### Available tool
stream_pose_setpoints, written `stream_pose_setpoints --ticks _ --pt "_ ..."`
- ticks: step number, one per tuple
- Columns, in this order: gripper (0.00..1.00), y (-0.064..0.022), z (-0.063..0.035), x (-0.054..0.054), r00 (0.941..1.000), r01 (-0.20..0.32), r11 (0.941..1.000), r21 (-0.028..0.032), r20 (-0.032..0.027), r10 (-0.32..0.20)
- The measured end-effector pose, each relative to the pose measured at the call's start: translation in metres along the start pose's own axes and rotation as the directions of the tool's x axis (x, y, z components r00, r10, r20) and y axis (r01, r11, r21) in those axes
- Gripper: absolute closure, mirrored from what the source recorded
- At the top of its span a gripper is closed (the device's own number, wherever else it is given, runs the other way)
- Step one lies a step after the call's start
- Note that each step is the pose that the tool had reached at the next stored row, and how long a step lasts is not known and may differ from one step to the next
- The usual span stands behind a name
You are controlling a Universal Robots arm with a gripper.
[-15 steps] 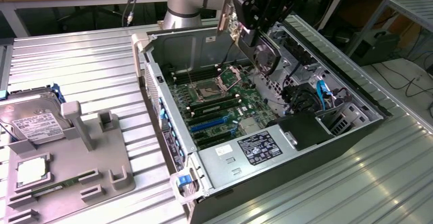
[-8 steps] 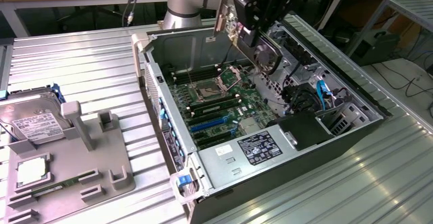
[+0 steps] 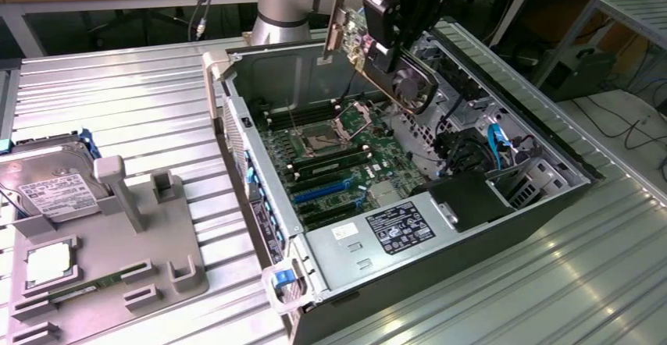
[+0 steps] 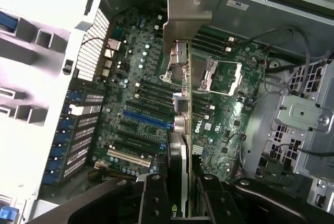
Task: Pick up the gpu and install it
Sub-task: 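Insert the gpu into the slot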
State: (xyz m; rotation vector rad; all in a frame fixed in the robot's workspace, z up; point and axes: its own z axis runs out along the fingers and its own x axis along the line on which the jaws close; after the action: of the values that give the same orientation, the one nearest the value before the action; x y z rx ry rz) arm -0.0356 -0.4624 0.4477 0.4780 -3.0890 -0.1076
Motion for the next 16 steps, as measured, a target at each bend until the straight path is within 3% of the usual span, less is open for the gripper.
stream_pose_setpoints --ticks 8,16 --pt "0.73 0.0000 0.0000 -0.0001 0.9975 0.071 0.9975 -0.0023 -0.0041 -0.071" --pt "0.73 -0.0001 0.0000 0.0000 0.9885 0.151 0.9885 -0.0049 -0.0087 -0.151"
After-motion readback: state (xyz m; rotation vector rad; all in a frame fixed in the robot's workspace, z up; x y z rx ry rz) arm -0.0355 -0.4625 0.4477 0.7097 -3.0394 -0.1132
